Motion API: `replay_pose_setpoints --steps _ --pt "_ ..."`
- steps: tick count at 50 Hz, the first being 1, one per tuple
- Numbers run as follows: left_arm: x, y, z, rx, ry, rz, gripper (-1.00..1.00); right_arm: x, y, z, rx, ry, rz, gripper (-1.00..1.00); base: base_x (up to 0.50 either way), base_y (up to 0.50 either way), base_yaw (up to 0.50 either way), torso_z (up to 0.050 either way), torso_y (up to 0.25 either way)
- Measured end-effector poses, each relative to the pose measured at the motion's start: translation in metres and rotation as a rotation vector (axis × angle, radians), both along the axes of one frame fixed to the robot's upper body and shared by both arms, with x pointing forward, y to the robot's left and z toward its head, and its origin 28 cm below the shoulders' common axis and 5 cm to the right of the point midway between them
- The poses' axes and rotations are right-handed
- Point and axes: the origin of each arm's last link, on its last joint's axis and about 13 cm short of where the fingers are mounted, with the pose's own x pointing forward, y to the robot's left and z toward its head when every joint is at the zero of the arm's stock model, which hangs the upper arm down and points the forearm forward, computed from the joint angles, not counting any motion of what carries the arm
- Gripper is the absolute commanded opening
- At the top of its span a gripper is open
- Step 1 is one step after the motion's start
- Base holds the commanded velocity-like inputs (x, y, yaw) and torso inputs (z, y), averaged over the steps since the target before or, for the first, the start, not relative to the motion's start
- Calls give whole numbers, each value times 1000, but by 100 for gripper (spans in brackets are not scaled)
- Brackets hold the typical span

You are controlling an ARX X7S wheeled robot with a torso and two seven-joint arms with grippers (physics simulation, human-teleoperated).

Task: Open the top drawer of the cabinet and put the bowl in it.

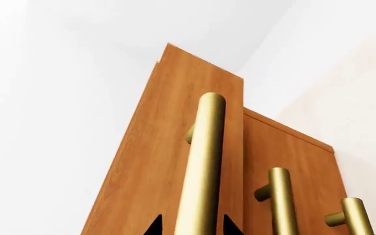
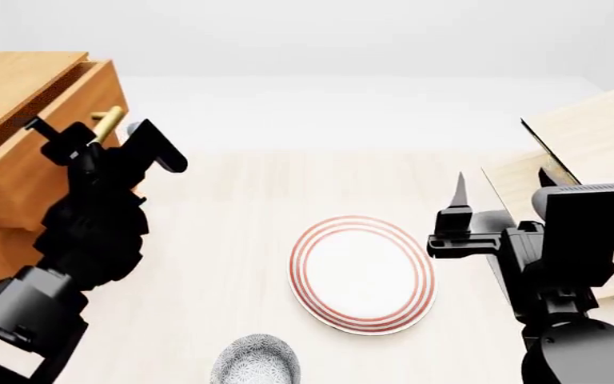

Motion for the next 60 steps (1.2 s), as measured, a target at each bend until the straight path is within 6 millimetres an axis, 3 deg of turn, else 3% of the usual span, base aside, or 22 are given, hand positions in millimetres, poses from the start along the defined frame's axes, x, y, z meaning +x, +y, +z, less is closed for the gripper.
replay_pose_setpoints --steps 60 --pt "-9 -35 -6 34 -21 -182 -100 1 -1 -5 7 7 2 100 3 0 -3 0 0"
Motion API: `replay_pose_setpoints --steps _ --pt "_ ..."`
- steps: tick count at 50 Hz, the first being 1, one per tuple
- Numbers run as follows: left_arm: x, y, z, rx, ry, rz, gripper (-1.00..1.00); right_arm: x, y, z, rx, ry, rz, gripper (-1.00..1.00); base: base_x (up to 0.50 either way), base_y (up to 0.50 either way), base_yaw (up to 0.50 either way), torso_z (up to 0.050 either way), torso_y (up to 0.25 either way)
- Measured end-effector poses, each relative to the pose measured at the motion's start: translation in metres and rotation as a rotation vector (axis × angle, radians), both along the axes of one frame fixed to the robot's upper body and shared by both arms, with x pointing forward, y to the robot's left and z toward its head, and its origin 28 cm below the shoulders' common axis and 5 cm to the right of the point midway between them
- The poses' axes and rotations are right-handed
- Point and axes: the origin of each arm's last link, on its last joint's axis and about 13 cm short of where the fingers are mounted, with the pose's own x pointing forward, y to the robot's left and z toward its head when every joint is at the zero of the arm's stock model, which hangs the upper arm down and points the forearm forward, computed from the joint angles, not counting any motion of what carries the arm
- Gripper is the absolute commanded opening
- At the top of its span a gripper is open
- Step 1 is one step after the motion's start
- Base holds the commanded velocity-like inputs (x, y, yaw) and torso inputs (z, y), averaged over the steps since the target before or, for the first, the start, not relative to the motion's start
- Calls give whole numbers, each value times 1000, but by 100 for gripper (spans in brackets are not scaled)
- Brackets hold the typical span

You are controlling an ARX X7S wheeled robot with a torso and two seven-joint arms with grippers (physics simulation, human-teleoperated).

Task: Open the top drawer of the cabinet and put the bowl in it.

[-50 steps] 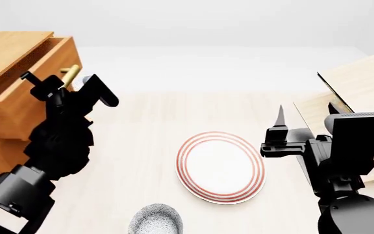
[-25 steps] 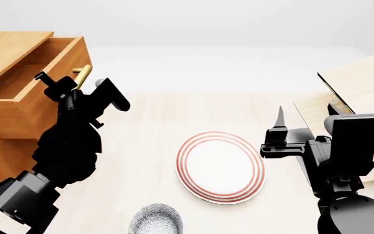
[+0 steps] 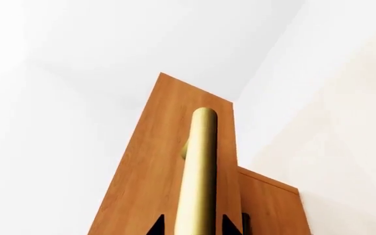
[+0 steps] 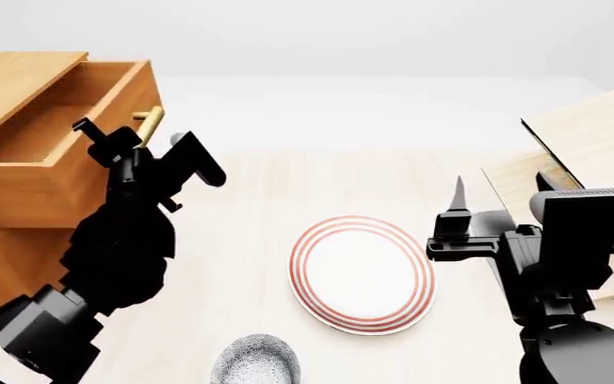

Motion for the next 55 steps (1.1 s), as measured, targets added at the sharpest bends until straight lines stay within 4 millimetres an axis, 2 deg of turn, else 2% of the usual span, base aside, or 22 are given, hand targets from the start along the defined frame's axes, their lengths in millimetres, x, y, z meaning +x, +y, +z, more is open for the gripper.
replay_pose_setpoints --steps 14,20,21,27,34,45,55 --pt "-3 -14 2 -16 6 -77 -100 0 1 0 -1 0 2 100 0 -2 0 0 0" --pt "-4 -14 4 -6 12 -85 -100 0 0 0 0 -1 3 100 0 -3 0 0 0" --pt "-4 -14 4 -5 13 -86 100 0 0 0 0 -1 3 100 0 -3 0 0 10" --pt "-6 -17 2 -38 43 -110 100 0 0 0 1 -2 3 100 0 -3 0 0 4" --pt "-13 -26 14 -78 14 -160 100 0 0 0 2 -1 4 100 0 0 0 0 0" --pt "-30 -40 51 -114 -88 -260 100 1 1 -1 4 0 7 100 0 0 0 0 0" --pt "-41 -47 100 -259 -199 -311 100 1 1 -1 3 -1 10 100 0 0 0 0 0"
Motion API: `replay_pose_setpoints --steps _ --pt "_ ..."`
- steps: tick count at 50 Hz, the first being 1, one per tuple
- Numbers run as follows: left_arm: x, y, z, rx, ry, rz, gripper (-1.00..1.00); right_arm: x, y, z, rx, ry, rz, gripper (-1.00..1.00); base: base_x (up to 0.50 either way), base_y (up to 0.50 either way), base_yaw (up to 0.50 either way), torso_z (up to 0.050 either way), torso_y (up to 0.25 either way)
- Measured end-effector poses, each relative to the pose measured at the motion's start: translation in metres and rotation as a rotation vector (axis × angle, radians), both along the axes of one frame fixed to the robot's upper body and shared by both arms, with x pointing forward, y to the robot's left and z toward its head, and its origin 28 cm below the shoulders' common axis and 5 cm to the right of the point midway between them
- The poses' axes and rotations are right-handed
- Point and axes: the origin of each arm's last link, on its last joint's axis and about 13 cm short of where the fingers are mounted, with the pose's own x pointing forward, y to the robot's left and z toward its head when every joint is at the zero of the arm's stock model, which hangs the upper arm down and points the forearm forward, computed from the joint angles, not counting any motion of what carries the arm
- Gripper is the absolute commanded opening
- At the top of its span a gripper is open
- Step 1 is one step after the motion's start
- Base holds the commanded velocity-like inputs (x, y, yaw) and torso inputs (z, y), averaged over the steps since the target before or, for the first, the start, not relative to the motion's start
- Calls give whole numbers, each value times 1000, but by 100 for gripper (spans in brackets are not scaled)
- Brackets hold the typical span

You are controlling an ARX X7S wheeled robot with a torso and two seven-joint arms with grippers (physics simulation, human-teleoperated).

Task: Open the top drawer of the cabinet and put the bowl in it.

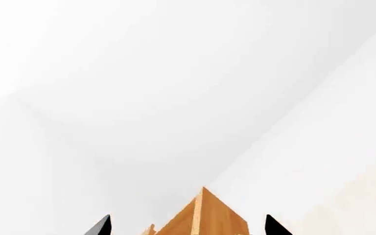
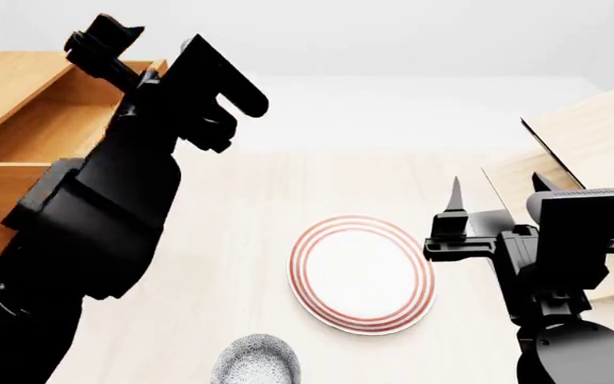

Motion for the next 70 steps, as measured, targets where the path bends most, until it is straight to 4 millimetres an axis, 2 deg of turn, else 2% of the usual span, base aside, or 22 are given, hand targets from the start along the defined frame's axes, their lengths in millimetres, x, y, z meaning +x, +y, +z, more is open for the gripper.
replay_pose_setpoints --steps 15,27,41,70 --pt "16 14 56 -405 30 77 100 -1 1 0 -3 -2 4 100 0 0 0 0 0" --pt "36 27 70 -650 135 150 100 0 0 1 -2 -3 2 100 0 0 0 0 0" --pt "54 35 60 -736 257 217 100 1 0 2 -4 1 4 100 0 0 0 0 0" --pt "62 37 18 -761 417 295 100 0 0 0 -3 4 4 100 0 0 0 0 0"
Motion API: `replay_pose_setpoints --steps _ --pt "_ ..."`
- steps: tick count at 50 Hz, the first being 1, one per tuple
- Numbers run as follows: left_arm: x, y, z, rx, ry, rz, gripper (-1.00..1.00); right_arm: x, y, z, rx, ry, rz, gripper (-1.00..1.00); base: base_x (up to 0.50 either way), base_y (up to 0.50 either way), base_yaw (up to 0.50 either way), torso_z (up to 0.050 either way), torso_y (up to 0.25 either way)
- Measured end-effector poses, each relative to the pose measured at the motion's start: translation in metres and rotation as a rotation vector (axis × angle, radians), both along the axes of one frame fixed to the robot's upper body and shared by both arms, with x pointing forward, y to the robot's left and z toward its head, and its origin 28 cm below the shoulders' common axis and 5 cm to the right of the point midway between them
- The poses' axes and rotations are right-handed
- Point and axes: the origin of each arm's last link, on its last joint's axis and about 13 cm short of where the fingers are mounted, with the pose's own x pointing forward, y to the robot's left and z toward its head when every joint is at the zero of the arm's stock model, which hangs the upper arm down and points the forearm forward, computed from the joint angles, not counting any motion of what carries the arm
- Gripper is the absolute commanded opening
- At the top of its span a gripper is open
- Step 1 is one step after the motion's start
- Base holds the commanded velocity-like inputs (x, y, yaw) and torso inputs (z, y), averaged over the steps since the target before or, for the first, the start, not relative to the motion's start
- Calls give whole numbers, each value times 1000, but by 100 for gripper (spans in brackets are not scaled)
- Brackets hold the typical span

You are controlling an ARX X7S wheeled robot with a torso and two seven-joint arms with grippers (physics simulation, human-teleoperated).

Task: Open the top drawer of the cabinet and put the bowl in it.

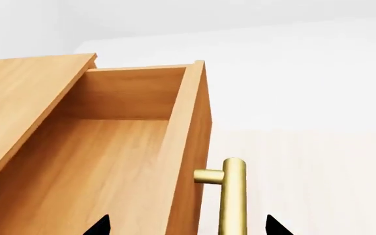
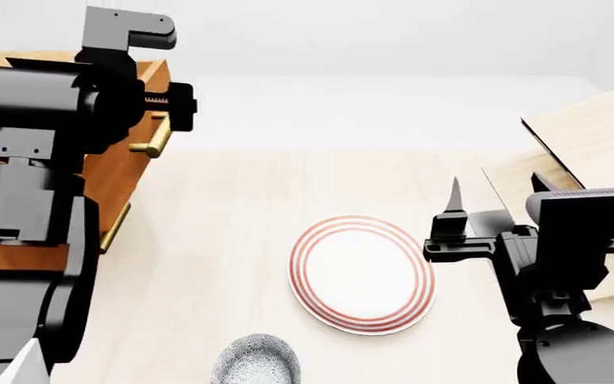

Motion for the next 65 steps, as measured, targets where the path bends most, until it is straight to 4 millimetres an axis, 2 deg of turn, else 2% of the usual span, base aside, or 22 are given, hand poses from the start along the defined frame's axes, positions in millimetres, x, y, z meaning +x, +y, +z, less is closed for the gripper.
replay_pose_setpoints --steps 14,50,65 --pt "-5 -5 -11 0 31 -41 100 0 1 -1 -1 2 1 100 0 0 0 0 0" --pt "-35 -44 -19 31 33 -238 100 -1 1 -2 1 3 2 100 0 0 0 0 0" --pt "-40 -48 -19 47 33 -226 100 -2 0 -3 4 4 2 100 0 0 0 0 1"
